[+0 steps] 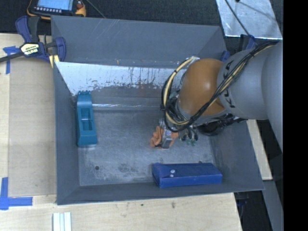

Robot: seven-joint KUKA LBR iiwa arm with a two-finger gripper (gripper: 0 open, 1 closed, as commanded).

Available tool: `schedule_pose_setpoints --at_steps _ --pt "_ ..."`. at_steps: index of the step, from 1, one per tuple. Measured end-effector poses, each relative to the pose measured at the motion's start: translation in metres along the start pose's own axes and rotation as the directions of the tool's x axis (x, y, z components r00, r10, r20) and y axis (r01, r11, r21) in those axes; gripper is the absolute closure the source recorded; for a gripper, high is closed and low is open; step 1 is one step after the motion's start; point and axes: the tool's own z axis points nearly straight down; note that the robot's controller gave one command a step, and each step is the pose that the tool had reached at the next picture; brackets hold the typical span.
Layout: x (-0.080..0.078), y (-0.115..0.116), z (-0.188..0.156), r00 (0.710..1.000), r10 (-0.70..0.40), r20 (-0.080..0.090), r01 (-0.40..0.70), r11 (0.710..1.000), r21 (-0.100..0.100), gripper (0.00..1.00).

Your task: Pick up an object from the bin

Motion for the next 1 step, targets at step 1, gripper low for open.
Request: schedule_pose_setpoints --at_steps 1 --pt "0.0000 0.0000 0.0000 1.000 0.000 0.000 0.000 1.000 0.000 1.00"
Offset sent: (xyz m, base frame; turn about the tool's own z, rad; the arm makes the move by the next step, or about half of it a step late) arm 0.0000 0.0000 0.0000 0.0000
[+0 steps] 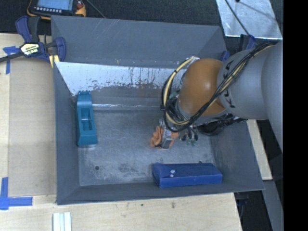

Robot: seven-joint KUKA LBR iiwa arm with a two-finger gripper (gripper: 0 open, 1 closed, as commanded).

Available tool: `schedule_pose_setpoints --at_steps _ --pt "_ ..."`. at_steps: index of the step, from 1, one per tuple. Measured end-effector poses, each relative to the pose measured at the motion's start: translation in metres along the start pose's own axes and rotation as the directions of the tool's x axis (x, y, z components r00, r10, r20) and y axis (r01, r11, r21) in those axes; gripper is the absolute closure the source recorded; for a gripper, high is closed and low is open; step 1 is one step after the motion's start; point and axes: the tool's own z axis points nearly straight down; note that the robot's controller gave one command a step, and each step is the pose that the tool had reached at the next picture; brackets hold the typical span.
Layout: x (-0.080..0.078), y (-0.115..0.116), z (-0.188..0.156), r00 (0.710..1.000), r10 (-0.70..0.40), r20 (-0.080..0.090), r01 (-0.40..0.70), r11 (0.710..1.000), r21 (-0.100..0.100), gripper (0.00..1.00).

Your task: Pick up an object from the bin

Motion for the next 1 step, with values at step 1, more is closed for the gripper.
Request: schedule_pose_setpoints --at_steps 1 --pt "0.0000 0.0000 0.0000 1.000 0.000 0.000 0.000 1.000 0.000 1.00"
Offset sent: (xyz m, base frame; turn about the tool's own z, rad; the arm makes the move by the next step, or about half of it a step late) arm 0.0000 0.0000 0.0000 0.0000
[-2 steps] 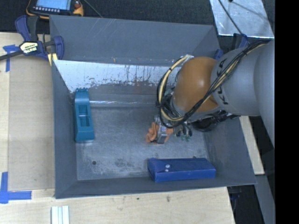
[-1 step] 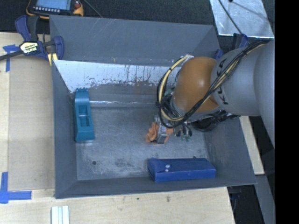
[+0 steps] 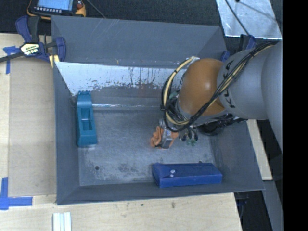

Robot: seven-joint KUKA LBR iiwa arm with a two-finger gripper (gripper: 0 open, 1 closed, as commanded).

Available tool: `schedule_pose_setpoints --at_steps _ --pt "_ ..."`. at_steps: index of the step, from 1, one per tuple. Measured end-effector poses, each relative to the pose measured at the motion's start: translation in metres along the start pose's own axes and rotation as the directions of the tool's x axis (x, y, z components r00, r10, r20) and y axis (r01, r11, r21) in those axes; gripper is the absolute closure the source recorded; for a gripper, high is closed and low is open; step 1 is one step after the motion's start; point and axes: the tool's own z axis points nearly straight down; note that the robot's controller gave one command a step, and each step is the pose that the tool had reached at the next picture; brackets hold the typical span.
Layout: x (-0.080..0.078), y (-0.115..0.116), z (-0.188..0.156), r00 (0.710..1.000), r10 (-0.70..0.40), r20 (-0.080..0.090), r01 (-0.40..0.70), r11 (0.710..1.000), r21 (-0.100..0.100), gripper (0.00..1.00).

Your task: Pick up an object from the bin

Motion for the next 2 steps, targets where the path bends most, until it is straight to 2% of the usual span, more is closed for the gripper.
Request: schedule_pose_setpoints --at_steps 2 --pt "0.0000 0.0000 0.0000 1.000 0.000 0.000 0.000 1.000 0.000 1.00"
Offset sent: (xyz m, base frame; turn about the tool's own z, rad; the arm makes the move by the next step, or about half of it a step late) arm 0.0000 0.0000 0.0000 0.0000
